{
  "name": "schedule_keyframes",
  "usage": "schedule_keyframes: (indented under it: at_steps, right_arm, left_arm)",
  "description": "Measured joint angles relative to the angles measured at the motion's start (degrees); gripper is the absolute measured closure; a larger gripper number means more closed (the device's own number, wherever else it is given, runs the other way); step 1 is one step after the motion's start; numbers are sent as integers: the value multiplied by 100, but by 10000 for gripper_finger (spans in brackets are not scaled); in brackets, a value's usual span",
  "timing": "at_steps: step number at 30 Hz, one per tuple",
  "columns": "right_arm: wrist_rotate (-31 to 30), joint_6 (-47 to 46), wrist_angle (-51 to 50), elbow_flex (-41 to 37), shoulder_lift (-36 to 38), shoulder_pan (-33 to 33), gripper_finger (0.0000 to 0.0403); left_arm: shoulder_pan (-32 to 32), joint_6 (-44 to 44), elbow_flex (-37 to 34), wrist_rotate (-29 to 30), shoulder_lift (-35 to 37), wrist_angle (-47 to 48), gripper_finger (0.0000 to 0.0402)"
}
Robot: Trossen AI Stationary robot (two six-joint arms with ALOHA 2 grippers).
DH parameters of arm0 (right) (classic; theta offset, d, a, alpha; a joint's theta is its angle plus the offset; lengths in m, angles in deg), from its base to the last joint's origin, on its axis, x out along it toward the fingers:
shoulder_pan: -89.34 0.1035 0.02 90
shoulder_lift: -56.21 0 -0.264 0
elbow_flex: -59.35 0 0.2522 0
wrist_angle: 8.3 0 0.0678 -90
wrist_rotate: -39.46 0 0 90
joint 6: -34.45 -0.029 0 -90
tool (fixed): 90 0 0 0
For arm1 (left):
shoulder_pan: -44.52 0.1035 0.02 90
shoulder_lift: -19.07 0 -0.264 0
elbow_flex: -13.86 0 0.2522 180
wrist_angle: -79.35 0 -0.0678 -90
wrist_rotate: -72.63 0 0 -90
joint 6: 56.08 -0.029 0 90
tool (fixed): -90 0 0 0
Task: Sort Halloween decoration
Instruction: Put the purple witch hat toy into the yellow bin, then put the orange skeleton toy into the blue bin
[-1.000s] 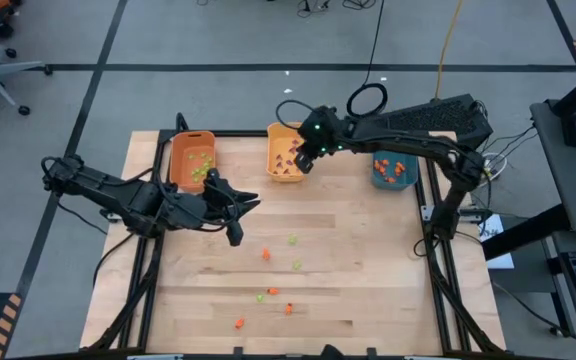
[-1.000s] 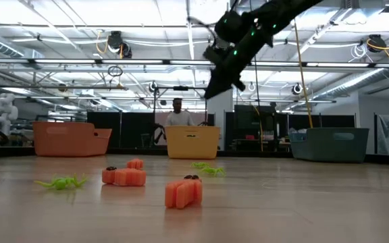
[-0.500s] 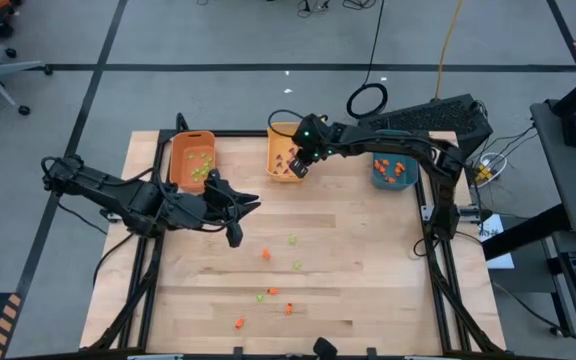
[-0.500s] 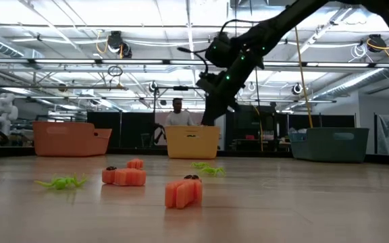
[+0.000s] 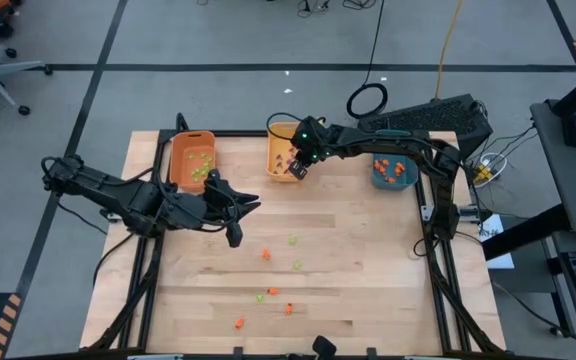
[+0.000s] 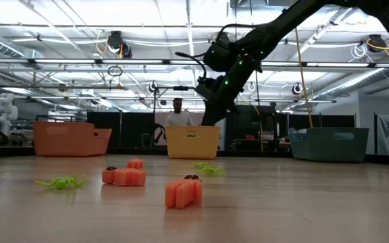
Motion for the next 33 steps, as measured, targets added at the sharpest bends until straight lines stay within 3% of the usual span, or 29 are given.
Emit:
schedule_keyframes:
  at_steps: [7, 14, 20, 28, 33]
  right_arm:
    - [-185, 26, -2, 0, 33, 15, 377]
    - [-167, 15, -116, -1, 317, 17, 299]
    - [-141, 19, -725, -2, 1067, 48, 243]
    - [161, -751, -1916, -2, 2293, 453, 228]
    - [150, -798, -2766, -2, 2885, 940, 230]
  left_arm:
    - [0, 110, 0, 0, 0, 0, 336]
    - [0, 155, 0, -2, 0, 7, 336]
    - [0, 163, 0, -2, 0, 17, 336]
    - [0, 548, 0, -32, 2, 417, 336]
    - [0, 1543, 0, -245, 2, 592, 336]
